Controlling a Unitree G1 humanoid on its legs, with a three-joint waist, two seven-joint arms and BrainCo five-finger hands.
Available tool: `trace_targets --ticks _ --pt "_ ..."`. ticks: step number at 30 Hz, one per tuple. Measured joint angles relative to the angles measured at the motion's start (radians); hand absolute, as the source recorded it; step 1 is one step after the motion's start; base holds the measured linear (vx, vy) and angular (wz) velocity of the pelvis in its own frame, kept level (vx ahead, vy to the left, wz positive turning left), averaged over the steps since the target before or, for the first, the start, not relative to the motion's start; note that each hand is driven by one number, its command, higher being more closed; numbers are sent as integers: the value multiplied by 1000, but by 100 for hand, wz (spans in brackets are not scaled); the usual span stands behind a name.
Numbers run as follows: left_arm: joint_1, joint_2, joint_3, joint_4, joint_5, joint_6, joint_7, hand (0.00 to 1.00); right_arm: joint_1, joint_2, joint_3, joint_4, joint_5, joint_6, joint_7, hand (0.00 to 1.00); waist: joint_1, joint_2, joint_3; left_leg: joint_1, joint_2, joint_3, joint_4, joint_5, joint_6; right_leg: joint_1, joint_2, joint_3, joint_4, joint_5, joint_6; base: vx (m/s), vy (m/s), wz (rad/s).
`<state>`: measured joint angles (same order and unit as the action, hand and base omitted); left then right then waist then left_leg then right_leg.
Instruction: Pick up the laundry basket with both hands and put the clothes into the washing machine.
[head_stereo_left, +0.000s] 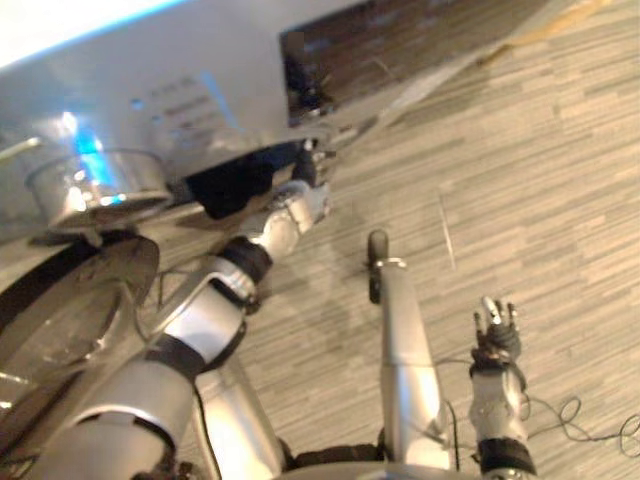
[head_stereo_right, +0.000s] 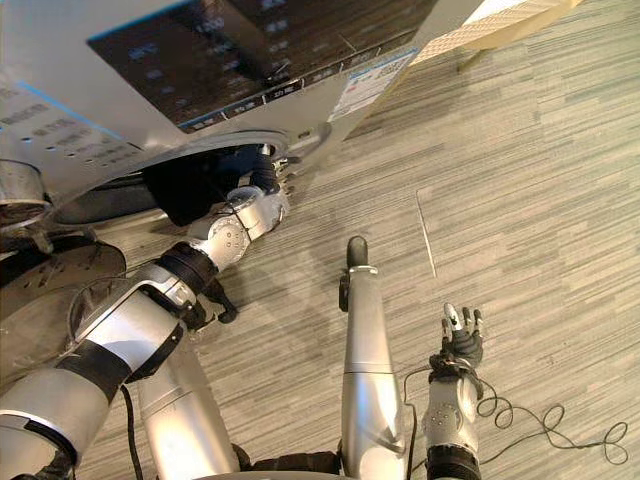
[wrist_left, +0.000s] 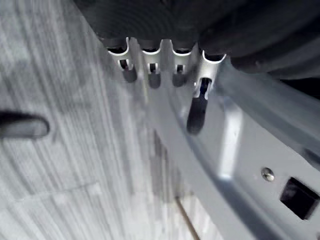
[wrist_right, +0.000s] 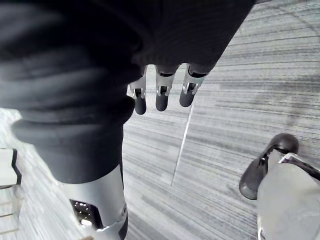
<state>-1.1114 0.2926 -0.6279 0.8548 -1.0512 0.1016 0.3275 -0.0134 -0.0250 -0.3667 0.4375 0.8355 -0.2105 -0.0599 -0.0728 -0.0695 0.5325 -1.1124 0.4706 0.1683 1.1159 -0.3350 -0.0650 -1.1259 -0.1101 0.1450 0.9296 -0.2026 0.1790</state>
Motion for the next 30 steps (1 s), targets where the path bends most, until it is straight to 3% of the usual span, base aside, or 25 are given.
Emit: trace_targets --ticks 4,5,7,8,9,10,14,18,29,30 --pt "15 92 25 -1 334 15 23 0 22 -5 -19 6 21 -11 4 0 3 5 3 -4 1 -8 -6 7 -15 -15 3 -6 20 -6 -11 35 -28 -1" --pt "20 108 56 -3 366 15 21 0 22 -5 -19 10 21 -12 6 0 3 5 3 -4 2 -10 -6 8 -16 -15 3 -8 22 -6 -13 46 -21 7" --pt "19 171 189 -92 514 -62 54 0 24 -4 -14 19 30 -16 13 0 2 5 3 -17 1 -29 -6 13 -23 -17 3 -24 29 -8 -21 44 -18 9" --pt "-20 234 297 -200 603 -133 77 0 24 -4 2 31 34 -22 17 0 2 5 3 -33 1 -48 -6 25 -32 -17 3 -41 31 -8 -21 46 -13 16" --pt "-73 259 397 -256 693 -261 122 0 21 -3 31 53 39 -26 19 0 -1 5 3 -53 -1 -73 -6 31 -41 -16 1 -64 33 -8 -20 35 -3 18" --pt "-65 233 450 -295 721 -288 142 0 23 0 43 56 40 -27 20 0 -3 6 3 -69 -2 -86 -6 36 -46 -19 1 -77 33 -8 -21 48 -4 20" --pt "-76 209 508 -319 783 -254 159 0 23 4 103 90 39 -34 17 0 4 6 3 -73 -17 -102 -29 67 -60 -25 -10 -101 56 -17 -26 42 -45 18" --pt "-76 209 562 -319 919 -218 203 0 23 -8 112 89 37 -54 15 0 1 6 3 -72 -17 -115 -47 88 -66 -21 -10 -118 54 -14 -32 4 -33 6" --pt "-42 194 517 -283 948 -214 219 0 25 -29 137 49 28 -66 10 0 6 6 3 -29 -16 -131 -56 90 -66 44 -6 -142 25 -12 -36 30 10 2" --pt "69 147 512 -276 976 -209 201 0 25 -29 138 63 15 -53 -4 0 3 6 3 51 -21 -133 -68 90 -66 124 -16 -158 10 -19 -39 129 32 11"
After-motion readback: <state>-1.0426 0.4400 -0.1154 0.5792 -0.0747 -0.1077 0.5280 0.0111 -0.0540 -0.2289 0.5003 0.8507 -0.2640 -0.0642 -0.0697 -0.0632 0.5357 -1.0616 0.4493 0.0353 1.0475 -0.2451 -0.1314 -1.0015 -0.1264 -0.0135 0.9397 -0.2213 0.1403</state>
